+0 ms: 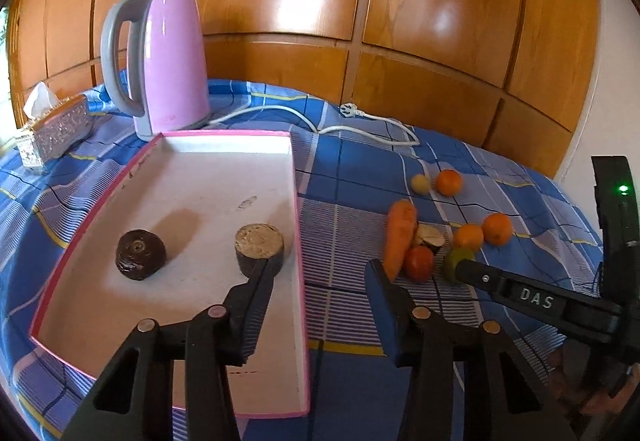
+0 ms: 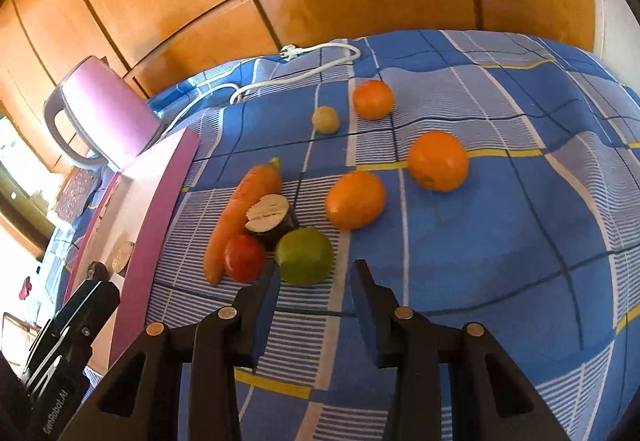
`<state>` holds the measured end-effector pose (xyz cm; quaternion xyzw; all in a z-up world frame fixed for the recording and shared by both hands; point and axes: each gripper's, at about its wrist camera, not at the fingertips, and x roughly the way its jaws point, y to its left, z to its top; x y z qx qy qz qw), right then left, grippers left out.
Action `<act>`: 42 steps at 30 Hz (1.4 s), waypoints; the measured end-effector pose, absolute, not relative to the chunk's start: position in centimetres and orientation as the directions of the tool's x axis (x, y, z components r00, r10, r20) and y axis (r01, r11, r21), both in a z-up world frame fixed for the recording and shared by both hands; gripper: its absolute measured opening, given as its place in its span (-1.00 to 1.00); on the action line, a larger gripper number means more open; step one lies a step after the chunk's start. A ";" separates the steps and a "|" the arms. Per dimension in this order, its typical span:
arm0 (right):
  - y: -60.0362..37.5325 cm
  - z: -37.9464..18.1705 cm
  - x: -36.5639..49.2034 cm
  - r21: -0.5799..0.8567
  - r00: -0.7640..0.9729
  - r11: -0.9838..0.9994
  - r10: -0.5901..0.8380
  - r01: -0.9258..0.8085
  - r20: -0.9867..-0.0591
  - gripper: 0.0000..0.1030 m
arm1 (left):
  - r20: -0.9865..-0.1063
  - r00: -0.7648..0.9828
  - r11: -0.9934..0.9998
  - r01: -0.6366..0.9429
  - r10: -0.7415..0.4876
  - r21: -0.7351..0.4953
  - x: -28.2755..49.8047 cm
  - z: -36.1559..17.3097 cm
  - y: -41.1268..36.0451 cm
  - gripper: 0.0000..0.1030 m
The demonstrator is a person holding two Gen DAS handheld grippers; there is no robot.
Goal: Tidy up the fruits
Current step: 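Open and withdraw both tools from the tray back toward the produce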
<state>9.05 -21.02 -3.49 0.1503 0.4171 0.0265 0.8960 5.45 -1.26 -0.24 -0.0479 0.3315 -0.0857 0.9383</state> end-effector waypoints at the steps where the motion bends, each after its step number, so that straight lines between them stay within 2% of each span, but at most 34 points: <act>1: -21.0 -3.5 9.2 0.287 0.651 0.955 0.170 0.077 -0.740 -0.28 | -0.616 0.764 0.981 0.125 -0.193 -0.151 5.5 -0.3 -1.2 -0.07; 5: -20.6 -3.7 9.8 0.265 0.651 0.962 0.161 0.065 -0.742 -0.28 | -0.630 0.748 0.976 0.118 -0.208 -0.183 5.8 -0.8 -1.0 -0.06; 9: -19.4 -4.0 10.6 0.179 0.646 0.983 0.115 0.034 -0.755 -0.31 | -0.627 0.745 0.971 0.125 -0.228 -0.205 5.9 -1.0 -0.9 -0.05; 12: -18.6 -4.3 10.5 0.100 0.645 0.995 0.070 0.010 -0.761 -0.33 | -0.601 0.767 0.972 0.129 -0.225 -0.198 5.5 -0.7 -1.1 0.16; 16: -18.7 -4.7 10.6 0.072 0.637 0.997 0.053 0.003 -0.769 -0.33 | -0.562 0.793 0.968 0.140 -0.235 -0.207 5.1 0.0 -0.9 0.46; 23: -19.3 -5.0 10.4 0.120 0.646 0.993 0.084 0.011 -0.759 -0.28 | -0.565 0.769 0.948 0.173 -0.300 -0.268 5.2 0.0 -0.8 0.58; 26: -19.6 -5.0 10.4 0.181 0.656 0.983 0.135 0.003 -0.742 -0.09 | -0.558 0.771 0.945 0.179 -0.308 -0.274 5.1 0.1 -1.0 0.68; 30: -18.7 -4.9 10.4 0.114 0.650 0.993 0.107 -0.031 -0.752 -0.07 | -0.585 0.730 0.928 0.194 -0.353 -0.318 5.4 -0.3 -0.9 0.68; 33: -18.3 -4.8 10.3 0.080 0.648 0.996 0.086 -0.038 -0.757 -0.08 | -0.614 0.716 0.937 0.174 -0.332 -0.304 5.7 -0.4 -0.9 0.68; 36: -18.7 -4.6 10.2 0.096 0.649 0.995 0.090 -0.027 -0.755 -0.08 | -0.625 0.725 0.953 0.158 -0.289 -0.258 5.7 -0.4 -1.1 0.66; 40: -19.4 -4.4 10.3 0.113 0.657 0.994 0.084 0.002 -0.749 -0.08 | -0.631 0.720 0.955 0.175 -0.290 -0.240 5.7 -0.5 -1.4 0.65; 42: -19.3 -4.5 10.4 0.106 0.652 0.994 0.081 -0.002 -0.754 -0.11 | -0.626 0.720 0.953 0.193 -0.300 -0.234 5.6 -0.4 -1.5 0.52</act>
